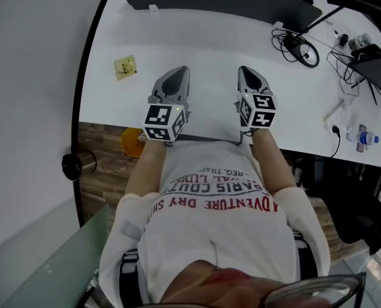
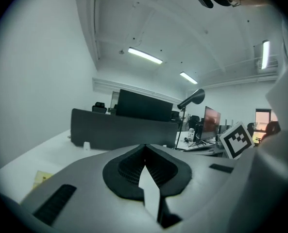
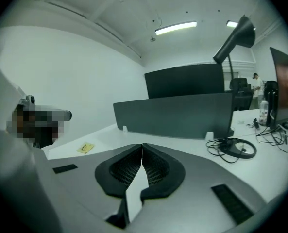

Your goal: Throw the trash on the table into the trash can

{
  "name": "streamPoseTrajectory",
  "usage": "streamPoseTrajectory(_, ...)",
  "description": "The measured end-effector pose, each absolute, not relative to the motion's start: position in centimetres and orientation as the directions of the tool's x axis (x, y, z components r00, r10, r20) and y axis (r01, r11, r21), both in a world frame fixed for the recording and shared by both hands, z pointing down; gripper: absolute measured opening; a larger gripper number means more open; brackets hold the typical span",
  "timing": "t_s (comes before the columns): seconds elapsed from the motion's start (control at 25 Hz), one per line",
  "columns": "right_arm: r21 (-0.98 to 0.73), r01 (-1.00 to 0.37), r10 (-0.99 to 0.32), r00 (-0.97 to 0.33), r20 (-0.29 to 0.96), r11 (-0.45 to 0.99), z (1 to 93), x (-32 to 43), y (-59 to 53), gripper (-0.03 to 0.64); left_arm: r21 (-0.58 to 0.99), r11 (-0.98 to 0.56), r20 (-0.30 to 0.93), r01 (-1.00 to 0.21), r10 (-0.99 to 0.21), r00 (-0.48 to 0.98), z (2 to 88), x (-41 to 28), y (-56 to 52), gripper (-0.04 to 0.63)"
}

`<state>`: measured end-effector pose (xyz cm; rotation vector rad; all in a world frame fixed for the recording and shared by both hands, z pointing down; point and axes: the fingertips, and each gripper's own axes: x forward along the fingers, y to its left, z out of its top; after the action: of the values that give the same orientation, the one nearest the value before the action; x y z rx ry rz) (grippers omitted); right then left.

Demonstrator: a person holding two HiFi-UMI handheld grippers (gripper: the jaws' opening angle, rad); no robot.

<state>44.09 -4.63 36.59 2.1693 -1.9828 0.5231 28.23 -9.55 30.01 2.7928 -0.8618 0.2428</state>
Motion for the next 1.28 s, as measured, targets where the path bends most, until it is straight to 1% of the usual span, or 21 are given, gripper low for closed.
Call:
streamPoseTrajectory(0.2, -0.116, -0.989, -0.907, -0.13, 0.401, 0.09, 37.7, 33.7, -11.9, 0.028, 0.163, -0.689, 0.269, -0.706, -0.657, 0.704, 31.7, 18.6, -13.7, 0.025)
streamPoseTrajectory(0.36, -0.133, -0.965, -0.858, -0.263, 0.442, 0.228, 39.0, 24.3, -17.2, 0.028, 0.191, -0.605, 0.292, -0.773, -0.717, 0.633, 32.8, 10.1, -17.4, 0.025)
streamPoseTrajectory(0.44, -0.154, -0.945, -0.814, -0.327, 0.48, 0.289, 40.3, 19.7, -19.9, 0.028, 0.208, -0.567, 0.306, -0.797, -0.736, 0.603, 33.7, 5.9, -19.5, 0.025)
streamPoseTrajectory(0.56, -0.194, -0.92, -0.76, -0.392, 0.519, 0.342, 42.3, 14.2, -23.4, 0.034, 0.22, -0.56, 0.338, -0.799, -0.724, 0.601, 35.7, 1.4, -21.8, 0.025)
streamPoseTrajectory(0.6, -0.209, -0.913, -0.744, -0.407, 0.53, 0.351, 43.0, 12.7, -24.6, 0.103, 0.221, -0.566, 0.349, -0.794, -0.715, 0.606, 36.3, 0.3, -22.3, 0.025)
streamPoseTrajectory(0.64, -0.228, -0.907, -0.727, -0.421, 0.542, 0.355, 43.8, 11.4, -25.8, 0.22, 0.224, -0.572, 0.358, -0.789, -0.705, 0.612, 36.9, -0.7, -22.9, 0.025)
streamPoseTrajectory(0.68, -0.247, -0.903, -0.711, -0.429, 0.557, 0.351, 44.8, 10.3, -27.1, 0.238, 0.23, -0.577, 0.365, -0.784, -0.696, 0.619, 37.4, -1.5, -23.6, 0.025)
streamPoseTrajectory(0.8, -0.256, -0.913, -0.685, -0.408, 0.604, 0.318, 47.6, 8.5, -31.0, 0.256, 0.258, -0.581, 0.379, -0.772, -0.674, 0.634, 39.1, -3.5, -25.9, 0.025)
streamPoseTrajectory(1.04, -0.158, -0.938, -0.628, -0.326, 0.707, 0.309, 52.6, 7.1, -36.3, 0.267, 0.315, -0.581, 0.402, -0.75, -0.634, 0.66, 42.6, -5.1, -29.8, 0.025)
streamPoseTrajectory(1.12, -0.13, -0.95, -0.61, -0.283, 0.74, 0.283, 54.3, 7.2, -36.8, 0.268, 0.326, -0.583, 0.405, -0.744, -0.625, 0.667, 43.2, -5.1, -30.4, 0.025)
streamPoseTrajectory(1.28, -0.069, -0.973, -0.654, -0.199, 0.73, 0.219, 54.9, 7.6, -37.0, 0.268, 0.353, -0.564, 0.41, -0.746, -0.624, 0.666, 44.2, -5.1, -31.0, 0.025)
